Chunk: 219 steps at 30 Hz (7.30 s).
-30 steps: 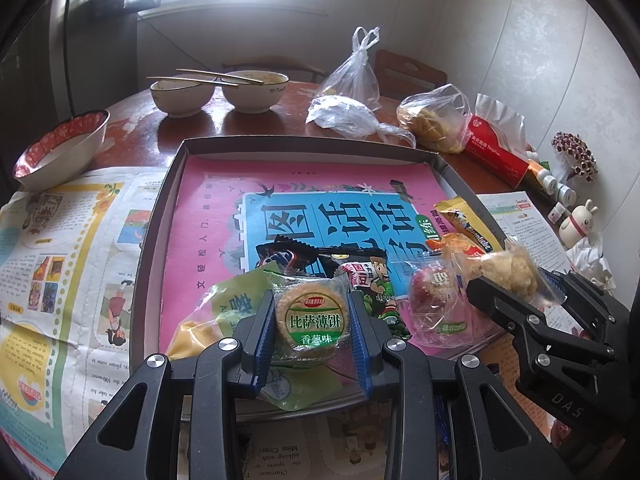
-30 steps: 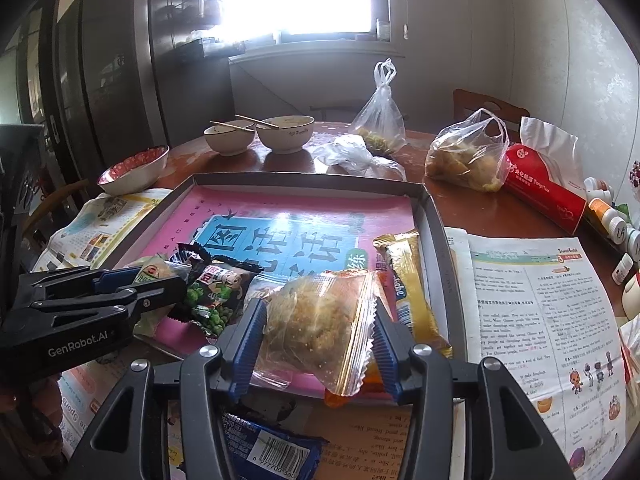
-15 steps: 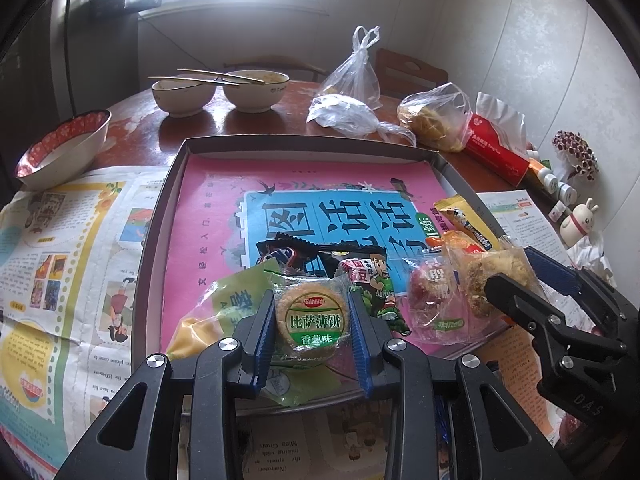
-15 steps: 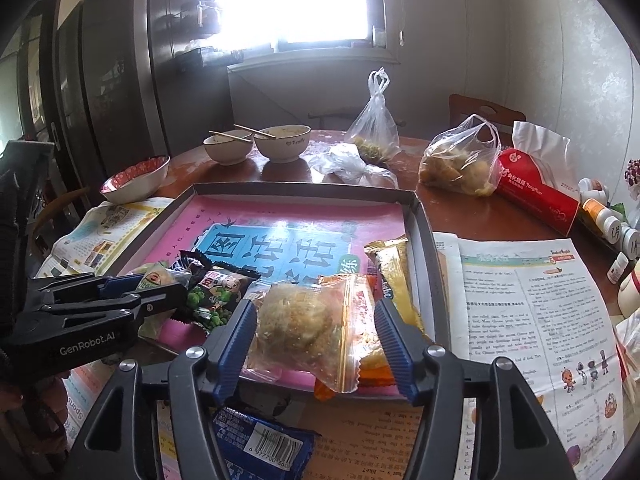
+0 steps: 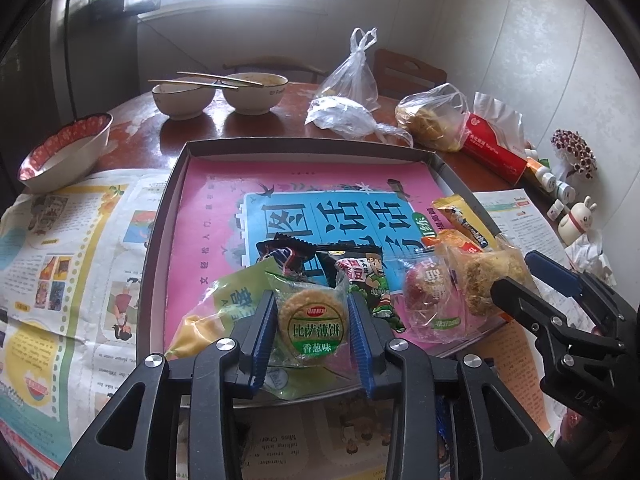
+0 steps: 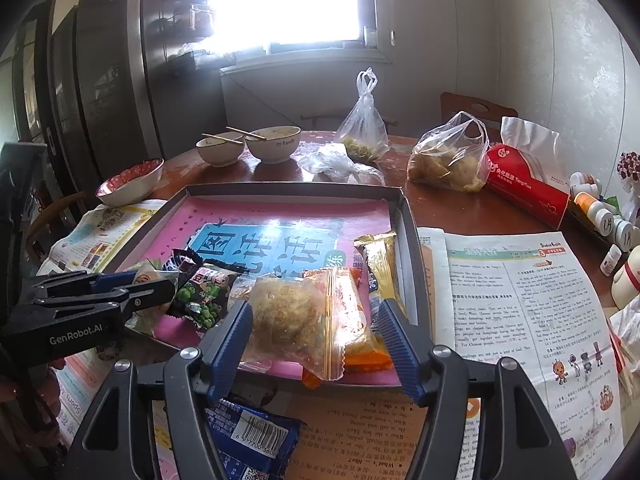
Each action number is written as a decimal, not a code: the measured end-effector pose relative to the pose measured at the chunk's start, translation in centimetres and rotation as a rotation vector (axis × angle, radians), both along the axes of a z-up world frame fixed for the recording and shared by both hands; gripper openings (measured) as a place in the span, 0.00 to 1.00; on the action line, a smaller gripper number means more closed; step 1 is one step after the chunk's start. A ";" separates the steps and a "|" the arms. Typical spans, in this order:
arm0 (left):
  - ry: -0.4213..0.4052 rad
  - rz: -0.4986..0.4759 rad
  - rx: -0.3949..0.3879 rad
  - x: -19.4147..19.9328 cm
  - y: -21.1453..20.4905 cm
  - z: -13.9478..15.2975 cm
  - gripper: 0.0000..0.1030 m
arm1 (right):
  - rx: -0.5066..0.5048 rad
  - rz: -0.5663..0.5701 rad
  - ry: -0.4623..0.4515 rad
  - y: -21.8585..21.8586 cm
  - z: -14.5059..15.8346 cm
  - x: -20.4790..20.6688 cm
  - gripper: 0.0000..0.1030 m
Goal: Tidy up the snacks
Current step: 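Open both grippers to release the two packs in the tray, then withdraw both grippers toward the blue biscuit pack and brown snack, then grasp the blue biscuit pack with the right gripper while the left grasps the dark brown snack, then lift and carry both held snacks over the tray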
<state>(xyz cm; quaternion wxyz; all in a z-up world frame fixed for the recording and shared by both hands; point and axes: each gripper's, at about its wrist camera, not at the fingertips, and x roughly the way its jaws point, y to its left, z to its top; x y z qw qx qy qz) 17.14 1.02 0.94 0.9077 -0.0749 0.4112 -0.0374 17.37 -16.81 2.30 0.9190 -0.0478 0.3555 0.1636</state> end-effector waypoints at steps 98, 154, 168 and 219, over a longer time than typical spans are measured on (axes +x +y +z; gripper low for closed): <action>0.043 0.017 0.087 -8.2 4.0 1.0 0.67 | 0.054 0.085 0.124 1.1 -1.7 -6.8 0.83; 0.063 0.013 0.040 -6.7 4.2 -1.5 0.36 | -0.005 0.175 0.065 5.1 -3.0 -7.8 0.53; -0.012 0.015 0.045 -8.5 3.9 1.7 0.36 | 0.015 0.172 0.022 4.7 -1.1 -8.5 0.53; -0.023 0.013 0.020 -2.0 2.9 1.3 0.36 | 0.052 0.111 -0.012 4.7 0.8 -2.7 0.53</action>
